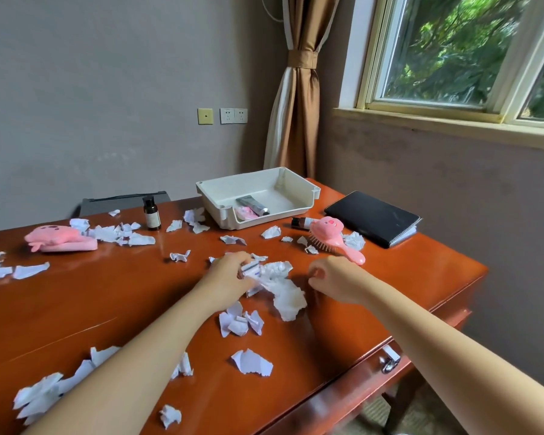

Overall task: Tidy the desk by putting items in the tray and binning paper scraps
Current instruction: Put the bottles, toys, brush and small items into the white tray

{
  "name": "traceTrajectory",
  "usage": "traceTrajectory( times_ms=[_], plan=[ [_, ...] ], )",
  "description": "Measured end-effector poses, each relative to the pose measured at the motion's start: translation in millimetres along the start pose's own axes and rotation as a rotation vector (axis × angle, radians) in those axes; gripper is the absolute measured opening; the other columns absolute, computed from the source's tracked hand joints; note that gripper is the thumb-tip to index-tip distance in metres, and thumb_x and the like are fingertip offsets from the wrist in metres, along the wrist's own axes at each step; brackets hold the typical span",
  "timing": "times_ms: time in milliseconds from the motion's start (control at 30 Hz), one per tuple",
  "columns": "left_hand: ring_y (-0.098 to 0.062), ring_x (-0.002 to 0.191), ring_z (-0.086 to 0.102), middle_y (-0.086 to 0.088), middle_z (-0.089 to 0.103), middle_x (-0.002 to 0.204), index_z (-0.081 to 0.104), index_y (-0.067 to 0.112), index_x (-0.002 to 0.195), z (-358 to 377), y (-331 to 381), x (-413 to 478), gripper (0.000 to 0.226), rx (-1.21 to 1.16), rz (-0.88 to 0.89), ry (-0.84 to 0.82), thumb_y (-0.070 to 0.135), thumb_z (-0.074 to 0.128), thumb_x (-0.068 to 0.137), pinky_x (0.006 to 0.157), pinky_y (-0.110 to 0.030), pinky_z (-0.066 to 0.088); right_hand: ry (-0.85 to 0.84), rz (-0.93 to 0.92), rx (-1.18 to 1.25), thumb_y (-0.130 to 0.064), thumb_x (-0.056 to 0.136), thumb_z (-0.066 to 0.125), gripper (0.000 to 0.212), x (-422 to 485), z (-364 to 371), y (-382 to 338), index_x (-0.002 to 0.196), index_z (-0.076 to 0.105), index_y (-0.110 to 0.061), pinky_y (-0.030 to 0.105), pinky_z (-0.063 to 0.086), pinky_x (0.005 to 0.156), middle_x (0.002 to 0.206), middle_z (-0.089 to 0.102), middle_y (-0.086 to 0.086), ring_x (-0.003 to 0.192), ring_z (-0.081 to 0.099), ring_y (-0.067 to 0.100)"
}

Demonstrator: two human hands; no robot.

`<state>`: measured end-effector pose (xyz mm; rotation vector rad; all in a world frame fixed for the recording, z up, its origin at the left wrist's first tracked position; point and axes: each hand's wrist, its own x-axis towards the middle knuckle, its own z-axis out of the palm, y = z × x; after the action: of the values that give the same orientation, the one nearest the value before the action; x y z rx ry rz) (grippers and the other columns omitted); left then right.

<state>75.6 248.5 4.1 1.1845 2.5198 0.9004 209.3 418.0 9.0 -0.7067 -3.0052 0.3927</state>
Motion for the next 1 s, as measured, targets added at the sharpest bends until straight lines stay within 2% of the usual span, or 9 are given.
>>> traceTrajectory(
  times_ms=[67,167,267,333,467,600,667,800,1000],
  plan=[
    [-0.017,0.083,0.058,0.004,0.063,0.094,0.061,0.012,0.099,-6,-6,8,0.009,-0.026,0.005,0.074,0.014,0.056,0.092,0.063,-0.024,0.045,0.085,0.036,0.008,-0.02,0.093,0.049,0.023,15,-6,-3,0.109,0.065,-0.018,0.029,0.053,0.074,0.107,0.064,0.004,0.093,0.061,0.022],
    [-0.015,0.081,0.058,-0.004,0.066,0.098,0.062,0.013,0.093,-12,-15,22,0.012,-0.061,0.003,0.119,0.015,0.051,0.095,0.056,-0.019,0.039,0.222,0.077,-0.033,-0.019,0.093,0.049,0.022,45,-19,-10,0.106,0.067,-0.017,0.032,0.055,0.071,0.104,0.06,0.006,0.091,0.057,0.022],
    [-0.026,0.088,0.062,-0.015,0.066,0.099,0.063,0.01,0.093,-15,-26,36,0.016,-0.093,-0.01,0.155,0.016,0.049,0.096,0.055,-0.019,0.036,0.262,0.093,-0.095,-0.02,0.093,0.053,0.019,73,-38,-18,0.105,0.066,-0.014,0.024,0.046,0.057,0.101,0.065,0.007,0.083,0.057,0.021],
    [-0.02,0.082,0.06,-0.014,0.065,0.096,0.061,0.016,0.09,-16,-31,45,0.011,-0.133,-0.008,0.189,0.018,0.051,0.095,0.059,-0.021,0.04,0.289,0.093,-0.156,-0.022,0.09,0.058,0.022,93,-47,-19,0.11,0.065,-0.014,0.027,0.05,0.066,0.107,0.066,0.009,0.09,0.059,0.024],
    [-0.015,0.08,0.06,0.0,0.064,0.086,0.058,0.023,0.094,-22,-39,65,0.004,-0.222,-0.002,0.223,0.024,0.059,0.091,0.063,-0.025,0.045,0.182,0.14,-0.292,-0.025,0.089,0.061,0.033,132,-51,-17,0.121,0.058,-0.016,0.024,0.051,0.072,0.114,0.063,0.007,0.095,0.06,0.021],
    [-0.014,0.083,0.063,0.0,0.066,0.088,0.061,0.022,0.091,-28,-43,77,0.004,-0.226,0.071,0.19,0.022,0.057,0.092,0.071,-0.028,0.052,0.03,0.195,-0.32,-0.025,0.09,0.059,0.035,163,-41,-14,0.124,0.056,-0.017,0.017,0.04,0.056,0.097,0.057,0.001,0.083,0.055,0.015],
    [-0.011,0.085,0.063,0.002,0.067,0.094,0.061,0.024,0.092,-30,-45,80,0.009,-0.223,0.101,0.172,0.021,0.054,0.094,0.067,-0.023,0.052,0.004,0.224,-0.291,-0.025,0.091,0.059,0.034,173,-33,-9,0.124,0.057,-0.017,0.015,0.035,0.051,0.091,0.055,0.0,0.073,0.052,0.011],
    [-0.01,0.086,0.06,0.003,0.066,0.102,0.058,0.03,0.095,-30,-50,83,0.011,-0.201,0.114,0.163,0.021,0.051,0.096,0.059,-0.014,0.046,0.008,0.213,-0.315,-0.022,0.09,0.059,0.033,183,-24,-2,0.123,0.059,-0.015,0.017,0.039,0.057,0.089,0.054,0.002,0.077,0.053,0.016],
    [-0.009,0.091,0.061,0.004,0.064,0.104,0.058,0.027,0.103,-42,-54,85,0.011,-0.164,0.106,0.205,0.021,0.051,0.096,0.071,-0.022,0.056,0.148,0.162,-0.25,-0.022,0.09,0.059,0.03,182,-33,-3,0.118,0.06,-0.012,0.017,0.029,0.047,0.089,0.054,0.001,0.078,0.053,0.019]
  ],
)
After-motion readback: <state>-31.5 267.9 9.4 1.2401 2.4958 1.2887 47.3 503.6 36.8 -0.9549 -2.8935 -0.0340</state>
